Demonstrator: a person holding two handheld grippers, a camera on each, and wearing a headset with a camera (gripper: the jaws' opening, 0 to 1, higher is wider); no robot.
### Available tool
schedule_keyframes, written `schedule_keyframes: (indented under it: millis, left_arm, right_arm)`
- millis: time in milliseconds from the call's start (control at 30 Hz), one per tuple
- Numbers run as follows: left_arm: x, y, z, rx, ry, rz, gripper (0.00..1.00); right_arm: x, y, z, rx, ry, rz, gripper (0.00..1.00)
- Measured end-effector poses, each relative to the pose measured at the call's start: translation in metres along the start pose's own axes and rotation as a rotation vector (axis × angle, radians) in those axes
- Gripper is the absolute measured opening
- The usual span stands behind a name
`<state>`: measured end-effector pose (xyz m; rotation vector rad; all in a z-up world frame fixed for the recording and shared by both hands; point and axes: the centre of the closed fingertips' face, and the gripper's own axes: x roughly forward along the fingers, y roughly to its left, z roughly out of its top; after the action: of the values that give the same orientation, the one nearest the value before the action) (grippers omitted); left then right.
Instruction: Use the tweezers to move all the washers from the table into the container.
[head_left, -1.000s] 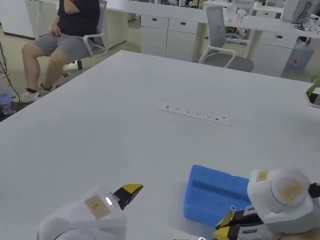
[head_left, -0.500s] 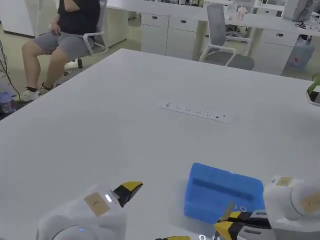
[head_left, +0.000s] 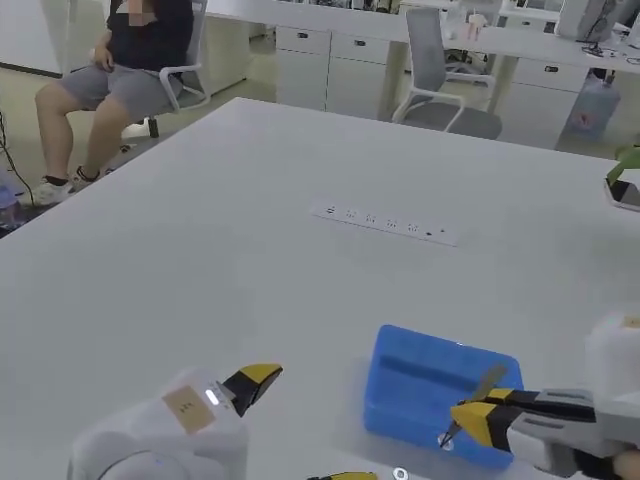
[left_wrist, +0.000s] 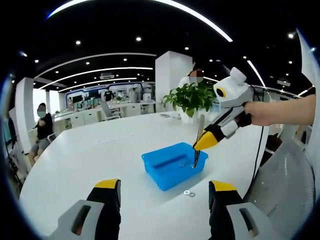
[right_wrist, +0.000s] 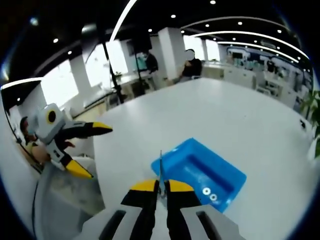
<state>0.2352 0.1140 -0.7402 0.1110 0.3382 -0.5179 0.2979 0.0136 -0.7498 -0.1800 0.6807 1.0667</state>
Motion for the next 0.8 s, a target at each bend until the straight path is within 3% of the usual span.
schedule_keyframes:
  millis: [367, 533, 800]
  left_arm:
    - [-0.001, 0.000, 0.002, -0.001, -0.007, 0.006, 0.72]
    - [-0.001, 0.002, 0.002, -0.005, -0.008, 0.011, 0.72]
    - [-0.001, 0.003, 0.002, -0.006, -0.009, 0.012, 0.72]
  right_arm:
    - [0.004, -0.023, 0.029, -0.032, -0.030, -0.034, 0.03]
    - [0.010, -0.035, 0.033, -0.019, -0.033, -0.045, 0.03]
    - [0.019, -0.042, 0.031, -0.002, -0.022, -0.047, 0.03]
